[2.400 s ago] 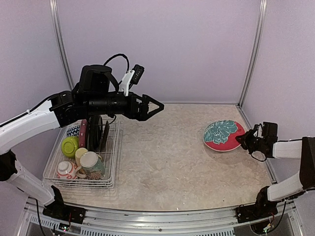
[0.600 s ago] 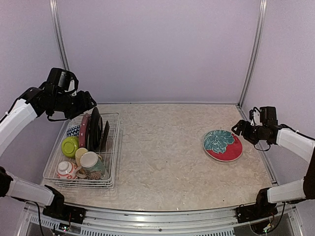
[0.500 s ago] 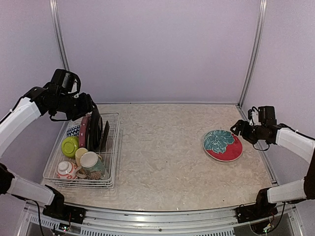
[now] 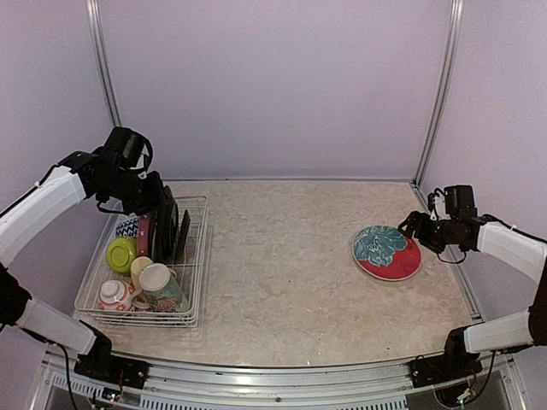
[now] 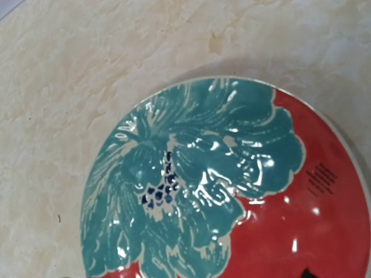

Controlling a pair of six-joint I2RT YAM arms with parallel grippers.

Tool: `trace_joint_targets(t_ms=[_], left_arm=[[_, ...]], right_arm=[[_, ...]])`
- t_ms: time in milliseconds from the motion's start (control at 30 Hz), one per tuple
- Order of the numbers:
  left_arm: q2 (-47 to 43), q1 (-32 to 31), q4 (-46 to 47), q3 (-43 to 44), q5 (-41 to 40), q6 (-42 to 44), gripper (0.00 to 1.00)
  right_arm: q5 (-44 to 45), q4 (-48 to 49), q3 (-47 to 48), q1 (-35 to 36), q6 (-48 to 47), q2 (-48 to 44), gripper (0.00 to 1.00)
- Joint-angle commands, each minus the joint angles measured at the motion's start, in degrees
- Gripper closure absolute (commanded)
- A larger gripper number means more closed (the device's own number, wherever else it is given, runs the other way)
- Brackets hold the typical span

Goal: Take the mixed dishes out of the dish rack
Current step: Grab the plate from the dish rack.

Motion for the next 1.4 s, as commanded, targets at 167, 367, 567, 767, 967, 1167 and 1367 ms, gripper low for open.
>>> trace_joint_targets(t_ms=[167, 367, 567, 767, 967, 1167, 1367], left_arm=[[2.92, 0.26, 0.33, -0.71, 0.79, 1.65, 0.77], [6.09, 0.34, -0.28, 0.49, 0.79, 3.05, 0.79], [8.82, 0.58, -0.57, 1.12, -0.89, 5.08, 0.80], [10.30, 0.67, -1.53, 2.16, -3.26, 6.89, 0.86], [10.70, 0.67, -2.85, 4.11, -2.69, 7.77, 0.93], [8.89, 0.61, -4.56, 5.93, -1.53, 7.78, 1.00], [5.83, 0.82, -5.53, 7.43, 0.75, 7.37, 1.00]], right_arm=[[0.40, -0.37, 0.90, 0.77, 0.42, 0.17, 0.18], [0.48, -0.69, 0.85, 0.80, 0.47, -0.21, 0.18], [0.61, -1.00, 0.58, 0.72, 0.68, -1.02, 0.18], [0.68, -1.33, 0.52, 0.76, 0.86, -1.57, 0.18], [0.52, -1.41, 0.52, 0.77, 1.13, -1.80, 0.19], [0.56, -1.67, 0.67, 0.76, 1.19, -2.34, 0.19], [0.24, -1.90, 1.05, 0.81, 1.29, -2.57, 0.19]])
